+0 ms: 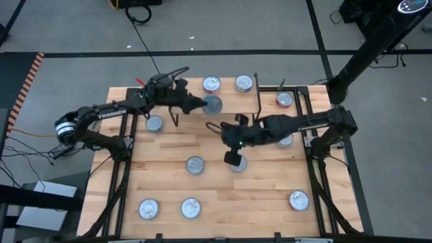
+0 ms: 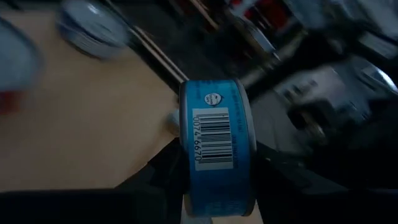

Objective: Stack canned seafood by type on shelf
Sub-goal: Put the bottom right yellow and blue tuna can on the shelf

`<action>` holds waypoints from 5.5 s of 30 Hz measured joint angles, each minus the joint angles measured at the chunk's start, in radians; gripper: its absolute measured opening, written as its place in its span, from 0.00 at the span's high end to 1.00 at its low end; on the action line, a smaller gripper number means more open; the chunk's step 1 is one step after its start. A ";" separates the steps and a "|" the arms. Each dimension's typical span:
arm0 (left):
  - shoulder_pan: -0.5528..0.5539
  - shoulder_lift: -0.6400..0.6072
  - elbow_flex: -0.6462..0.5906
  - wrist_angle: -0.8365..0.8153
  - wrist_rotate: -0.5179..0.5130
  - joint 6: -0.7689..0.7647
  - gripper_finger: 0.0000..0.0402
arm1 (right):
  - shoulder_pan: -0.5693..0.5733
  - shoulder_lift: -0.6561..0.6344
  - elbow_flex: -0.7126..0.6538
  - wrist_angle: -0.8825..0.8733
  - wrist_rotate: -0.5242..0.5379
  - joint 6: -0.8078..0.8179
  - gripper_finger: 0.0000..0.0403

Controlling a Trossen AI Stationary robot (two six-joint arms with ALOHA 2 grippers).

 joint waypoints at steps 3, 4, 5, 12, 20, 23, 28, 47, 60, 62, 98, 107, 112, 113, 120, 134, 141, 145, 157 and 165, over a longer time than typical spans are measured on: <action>0.020 -0.001 0.000 -0.031 -0.067 0.031 0.63 | -0.063 -0.011 0.000 -0.012 -0.078 -0.101 0.99; 0.026 -0.005 0.000 -0.049 -0.086 0.046 0.63 | -0.082 -0.017 0.000 -0.021 -0.101 -0.130 0.99; 0.031 -0.011 0.000 -0.064 -0.107 0.059 0.63 | -0.101 -0.025 0.000 -0.029 -0.122 -0.157 0.99; 0.037 -0.041 0.087 -0.348 -0.268 0.182 0.63 | -0.236 -0.088 -0.001 -0.081 -0.252 -0.339 1.00; 0.049 -0.039 0.140 -0.548 -0.334 0.129 0.63 | -0.386 -0.147 -0.001 -0.073 -0.446 -0.415 1.00; 0.049 -0.030 0.140 -0.588 -0.350 0.111 0.63 | -0.405 -0.150 -0.001 -0.073 -0.468 -0.448 1.00; 0.048 -0.030 0.139 -0.597 -0.365 0.077 0.63 | -0.409 -0.150 -0.001 -0.063 -0.507 -0.476 1.00; 0.049 -0.030 0.139 -0.658 -0.388 0.135 0.50 | -0.410 -0.150 -0.001 0.058 -0.493 -0.351 1.00; 0.097 -0.030 0.139 -0.652 -0.421 0.194 0.51 | -0.425 -0.150 -0.001 0.089 -0.479 -0.333 0.99; 0.105 -0.030 0.139 -0.652 -0.435 0.211 0.51 | -0.426 -0.150 -0.001 0.091 -0.479 -0.332 0.99; -0.166 0.023 0.140 -0.557 -0.524 0.718 0.99 | -0.446 -0.150 -0.001 0.107 -0.479 -0.359 0.99; -0.243 0.081 0.140 -0.538 -0.741 0.792 1.00 | -0.445 -0.150 -0.001 0.106 -0.483 -0.359 0.99; -0.243 0.104 0.140 -0.585 -0.722 0.797 1.00 | -0.446 -0.149 -0.001 0.106 -0.511 -0.366 0.99; -0.243 0.107 0.140 -0.598 -0.722 0.807 1.00 | -0.446 -0.149 -0.001 0.105 -0.512 -0.369 0.99; -0.236 0.117 0.140 -0.611 -0.818 0.779 1.00 | -0.446 -0.149 -0.001 0.104 -0.513 -0.371 0.99; -0.114 0.117 0.139 -0.540 -0.650 0.571 1.00 | -0.445 -0.149 -0.001 0.106 -0.513 -0.375 0.99; -0.131 0.134 0.139 -0.463 -0.719 0.522 1.00 | -0.443 -0.149 -0.001 0.106 -0.510 -0.372 0.99; -0.117 0.158 0.140 -0.420 -0.760 0.502 1.00 | -0.443 -0.149 -0.001 0.106 -0.506 -0.371 0.99; -0.116 0.207 0.140 -0.403 -0.883 0.447 1.00 | -0.443 -0.149 -0.001 0.106 -0.506 -0.367 0.99; -0.081 0.206 0.140 -0.463 -0.919 0.417 1.00 | -0.446 -0.149 -0.001 0.106 -0.502 -0.368 0.99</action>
